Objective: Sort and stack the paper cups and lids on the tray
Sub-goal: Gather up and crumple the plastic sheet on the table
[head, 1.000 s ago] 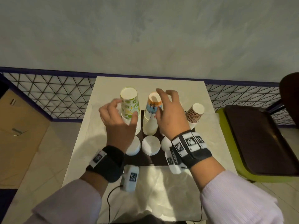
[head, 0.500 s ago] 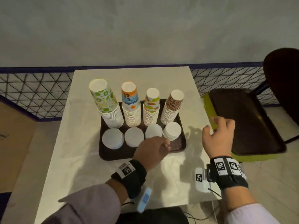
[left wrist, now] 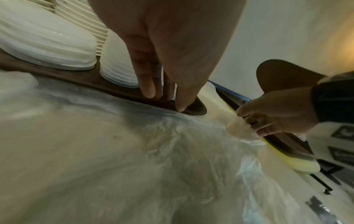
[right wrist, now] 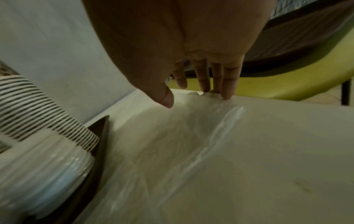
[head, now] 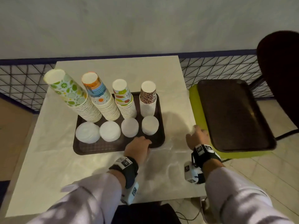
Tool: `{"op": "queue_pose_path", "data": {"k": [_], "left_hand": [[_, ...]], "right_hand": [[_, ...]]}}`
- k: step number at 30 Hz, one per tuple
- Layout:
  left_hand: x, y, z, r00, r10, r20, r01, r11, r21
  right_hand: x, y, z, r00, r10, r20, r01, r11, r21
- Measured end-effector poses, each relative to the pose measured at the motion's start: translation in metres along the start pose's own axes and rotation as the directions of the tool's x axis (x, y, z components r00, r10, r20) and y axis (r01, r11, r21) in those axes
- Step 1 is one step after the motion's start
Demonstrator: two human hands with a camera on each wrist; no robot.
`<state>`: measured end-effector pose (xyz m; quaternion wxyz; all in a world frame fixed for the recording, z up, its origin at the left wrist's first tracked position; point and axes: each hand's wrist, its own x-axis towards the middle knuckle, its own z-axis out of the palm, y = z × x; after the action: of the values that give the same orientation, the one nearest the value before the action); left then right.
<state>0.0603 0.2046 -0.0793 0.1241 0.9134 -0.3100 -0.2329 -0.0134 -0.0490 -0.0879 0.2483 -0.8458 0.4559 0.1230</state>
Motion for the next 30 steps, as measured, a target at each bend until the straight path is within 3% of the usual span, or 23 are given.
{"op": "queue_pose_path", "data": {"k": [6,13,15,17,20,26,30], "left_hand": [[0.010,0.006,0.015,0.998,-0.013,0.065,0.006,0.994,0.107],[0.019,0.005,0.017,0.996,-0.017,0.090,-0.002,0.977,0.211],[0.020,0.003,0.018,0.996,-0.007,0.085,-0.011,0.978,0.209],[0.022,0.001,0.019,0.994,0.006,0.106,-0.029,0.975,0.220],[0.027,0.000,0.017,0.987,-0.050,0.154,0.018,0.979,0.203],[0.025,-0.002,0.017,0.993,-0.073,0.095,0.061,0.990,0.131],[0.022,0.005,0.013,0.994,-0.091,0.061,0.079,0.982,0.169]], "right_hand": [[0.019,-0.005,0.009,0.998,-0.004,-0.062,-0.008,0.980,-0.197],[0.038,-0.004,0.011,0.997,-0.070,0.018,0.072,0.961,-0.265],[0.039,-0.003,0.006,0.996,-0.092,0.004,0.092,0.985,-0.148],[0.039,-0.004,-0.003,0.997,-0.077,-0.002,0.077,0.993,0.095],[0.034,-0.005,-0.016,0.999,-0.030,-0.030,0.039,0.937,0.347],[0.035,-0.013,-0.041,0.995,0.000,-0.097,0.053,0.837,0.545],[0.028,-0.013,-0.079,0.936,0.040,-0.349,0.166,0.825,0.540]]}}
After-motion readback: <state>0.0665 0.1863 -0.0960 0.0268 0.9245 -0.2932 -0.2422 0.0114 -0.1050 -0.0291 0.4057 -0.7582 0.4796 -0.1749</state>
